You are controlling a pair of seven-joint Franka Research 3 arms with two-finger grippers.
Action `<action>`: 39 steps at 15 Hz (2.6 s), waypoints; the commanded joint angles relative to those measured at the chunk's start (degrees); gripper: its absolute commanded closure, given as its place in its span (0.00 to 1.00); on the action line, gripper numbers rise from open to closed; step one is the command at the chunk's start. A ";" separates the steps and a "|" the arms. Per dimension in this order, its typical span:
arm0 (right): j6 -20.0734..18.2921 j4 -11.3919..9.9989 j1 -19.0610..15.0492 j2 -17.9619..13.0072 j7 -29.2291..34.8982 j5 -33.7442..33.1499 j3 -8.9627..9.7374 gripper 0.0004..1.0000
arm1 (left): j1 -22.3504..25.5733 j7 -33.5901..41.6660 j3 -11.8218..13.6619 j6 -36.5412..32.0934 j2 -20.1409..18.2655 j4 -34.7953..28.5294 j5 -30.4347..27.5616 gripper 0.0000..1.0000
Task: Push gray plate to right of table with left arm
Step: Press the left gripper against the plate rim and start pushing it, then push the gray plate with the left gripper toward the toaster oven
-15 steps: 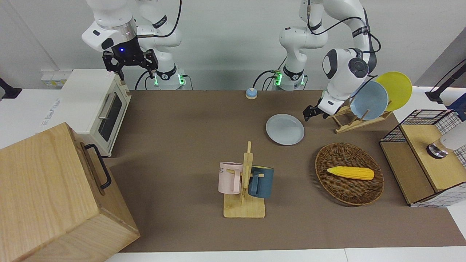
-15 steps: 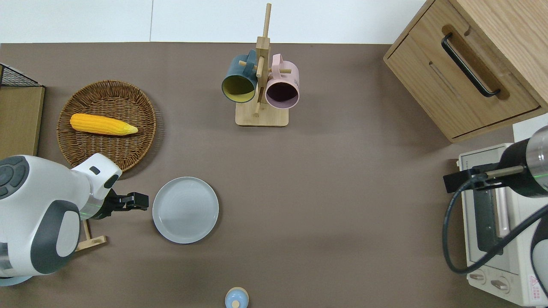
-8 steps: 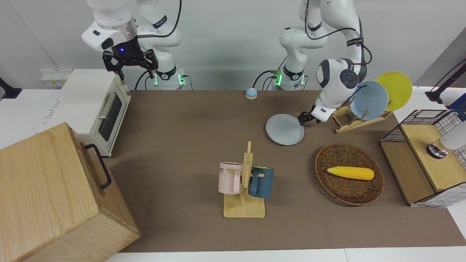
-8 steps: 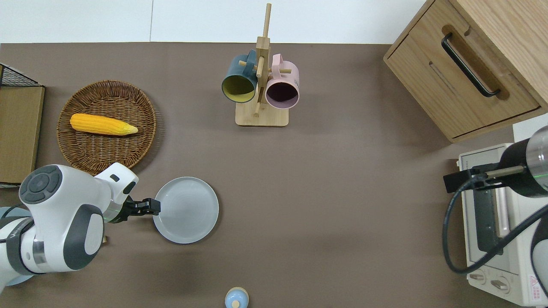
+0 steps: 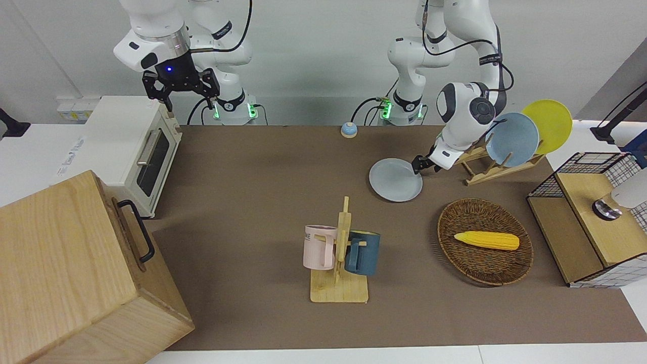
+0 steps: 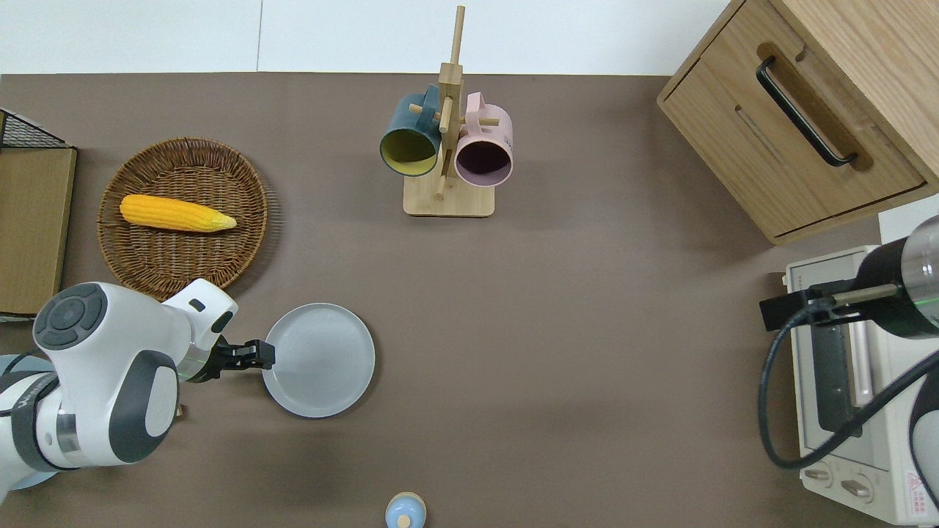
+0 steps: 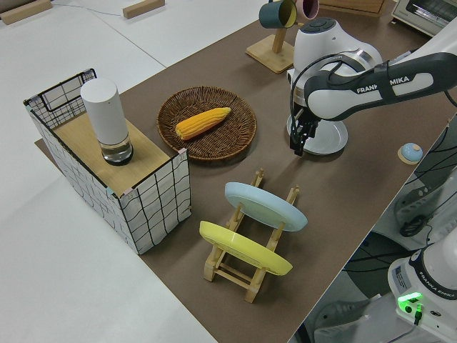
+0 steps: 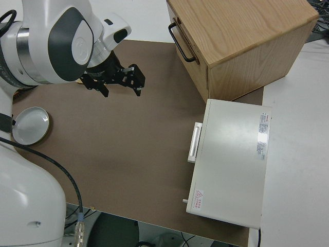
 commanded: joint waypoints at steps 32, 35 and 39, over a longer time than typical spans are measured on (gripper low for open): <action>-0.68 -0.23 -0.46 -0.60 -0.43 -0.03 0.30 0.00 | -20.58 -16.32 -4.53 11.55 4.89 0.51 -17.69 1.00; -0.68 -0.23 -0.46 -0.60 -0.43 -0.03 0.30 0.00 | -20.76 -21.49 -8.83 14.19 6.47 2.09 -18.32 1.00; -0.68 -0.23 -0.46 -0.60 -0.43 -0.03 0.30 0.00 | -20.85 -26.87 -14.20 19.72 10.16 4.12 -18.76 1.00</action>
